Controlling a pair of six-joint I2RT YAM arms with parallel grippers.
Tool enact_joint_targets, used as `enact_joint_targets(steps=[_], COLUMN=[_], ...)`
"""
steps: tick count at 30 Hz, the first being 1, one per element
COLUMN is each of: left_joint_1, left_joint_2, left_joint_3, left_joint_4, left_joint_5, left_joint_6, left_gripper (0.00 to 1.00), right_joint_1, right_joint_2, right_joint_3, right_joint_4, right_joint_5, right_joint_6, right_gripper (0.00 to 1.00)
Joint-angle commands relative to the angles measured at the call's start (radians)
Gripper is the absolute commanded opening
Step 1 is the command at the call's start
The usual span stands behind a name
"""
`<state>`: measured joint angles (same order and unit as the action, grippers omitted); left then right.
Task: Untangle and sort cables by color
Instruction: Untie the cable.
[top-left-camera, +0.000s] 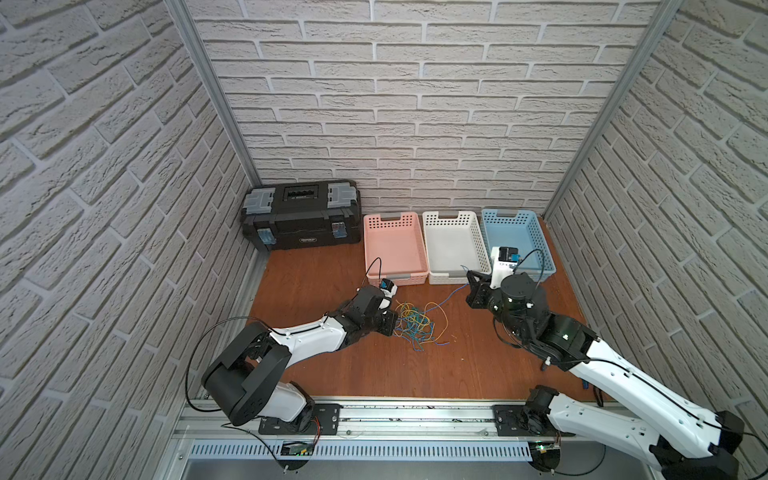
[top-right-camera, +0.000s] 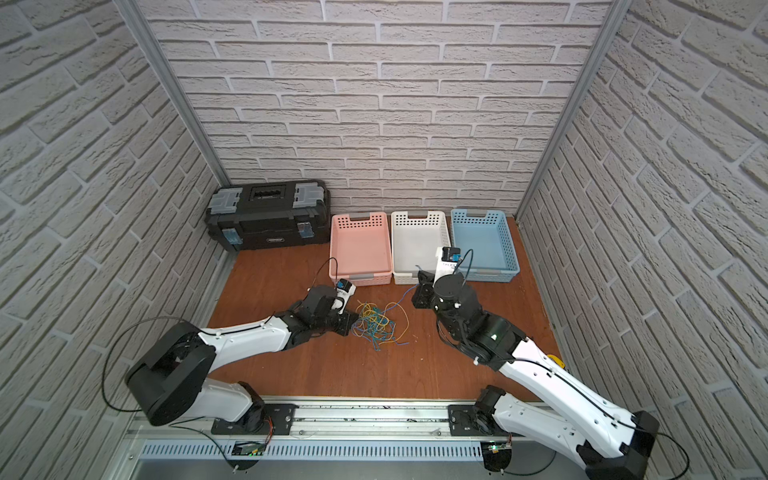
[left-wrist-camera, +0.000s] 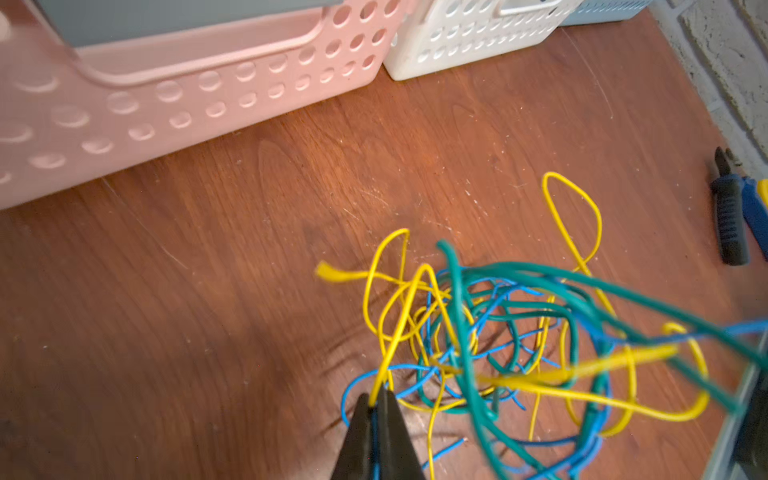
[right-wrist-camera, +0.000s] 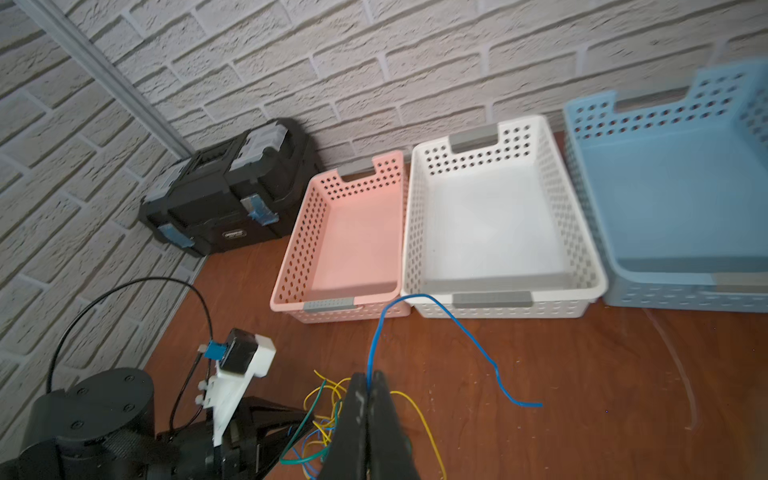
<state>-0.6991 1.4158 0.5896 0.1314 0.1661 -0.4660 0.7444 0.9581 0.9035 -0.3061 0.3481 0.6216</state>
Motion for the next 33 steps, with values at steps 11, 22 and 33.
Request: enact_joint_targets(steps=[11, 22, 33], left_joint_1=[-0.018, -0.113, -0.120], left_joint_2=[-0.315, -0.157, -0.060], left_joint_3=[-0.084, 0.029, 0.048], left_joint_4=[0.083, 0.000, 0.066], left_joint_5=[0.006, -0.079, 0.049], left_joint_6=[0.263, 0.180, 0.125], left_gripper=[0.44, 0.44, 0.55], right_joint_1=[0.009, 0.009, 0.009], right_joint_2=[0.142, 0.135, 0.147], right_joint_3=[0.107, 0.114, 0.123], right_joint_4=[-0.011, -0.009, 0.017], right_joint_5=[-0.170, -0.185, -0.201], right_joint_6=[-0.056, -0.059, -0.062], right_gripper=[0.03, 0.03, 0.03])
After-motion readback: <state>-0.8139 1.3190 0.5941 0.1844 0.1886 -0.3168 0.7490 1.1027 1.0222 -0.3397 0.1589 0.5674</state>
